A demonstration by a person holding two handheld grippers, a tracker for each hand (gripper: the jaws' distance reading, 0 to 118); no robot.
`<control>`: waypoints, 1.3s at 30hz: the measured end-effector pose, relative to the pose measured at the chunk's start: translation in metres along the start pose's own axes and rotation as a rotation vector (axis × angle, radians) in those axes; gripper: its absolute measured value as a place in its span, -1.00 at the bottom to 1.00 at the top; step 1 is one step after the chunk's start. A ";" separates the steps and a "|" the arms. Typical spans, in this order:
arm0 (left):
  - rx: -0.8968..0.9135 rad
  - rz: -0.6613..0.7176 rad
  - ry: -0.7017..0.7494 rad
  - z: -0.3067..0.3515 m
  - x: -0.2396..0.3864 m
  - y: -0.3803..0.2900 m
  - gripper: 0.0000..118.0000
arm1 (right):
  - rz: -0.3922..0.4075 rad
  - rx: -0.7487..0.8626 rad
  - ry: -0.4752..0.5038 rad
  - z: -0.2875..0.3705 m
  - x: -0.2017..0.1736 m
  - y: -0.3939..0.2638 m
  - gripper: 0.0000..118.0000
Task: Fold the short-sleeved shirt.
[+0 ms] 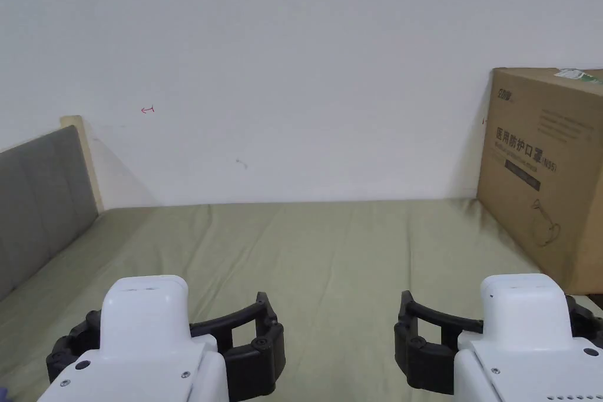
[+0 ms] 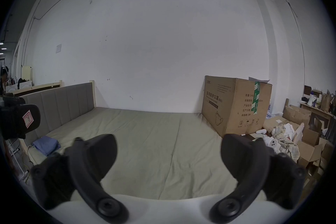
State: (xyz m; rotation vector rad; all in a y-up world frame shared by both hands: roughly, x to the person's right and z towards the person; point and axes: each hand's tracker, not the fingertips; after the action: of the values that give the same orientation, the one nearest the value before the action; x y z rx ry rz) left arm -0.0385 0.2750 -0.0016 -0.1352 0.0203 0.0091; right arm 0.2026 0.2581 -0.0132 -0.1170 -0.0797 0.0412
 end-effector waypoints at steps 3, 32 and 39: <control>-0.021 -0.007 0.003 0.000 -0.001 0.003 1.00 | 0.001 0.002 -0.009 0.004 -0.005 0.003 1.00; -0.033 -0.068 0.019 -0.005 0.011 0.004 1.00 | -0.005 -0.036 0.006 -0.006 -0.005 -0.004 1.00; -0.056 -0.036 -0.026 -0.010 0.012 0.005 1.00 | 0.001 -0.028 0.007 -0.008 -0.004 -0.005 1.00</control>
State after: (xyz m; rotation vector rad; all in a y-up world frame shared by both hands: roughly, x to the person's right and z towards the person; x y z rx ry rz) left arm -0.0264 0.2789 -0.0122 -0.1912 -0.0083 -0.0242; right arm 0.1996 0.2523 -0.0213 -0.1447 -0.0728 0.0408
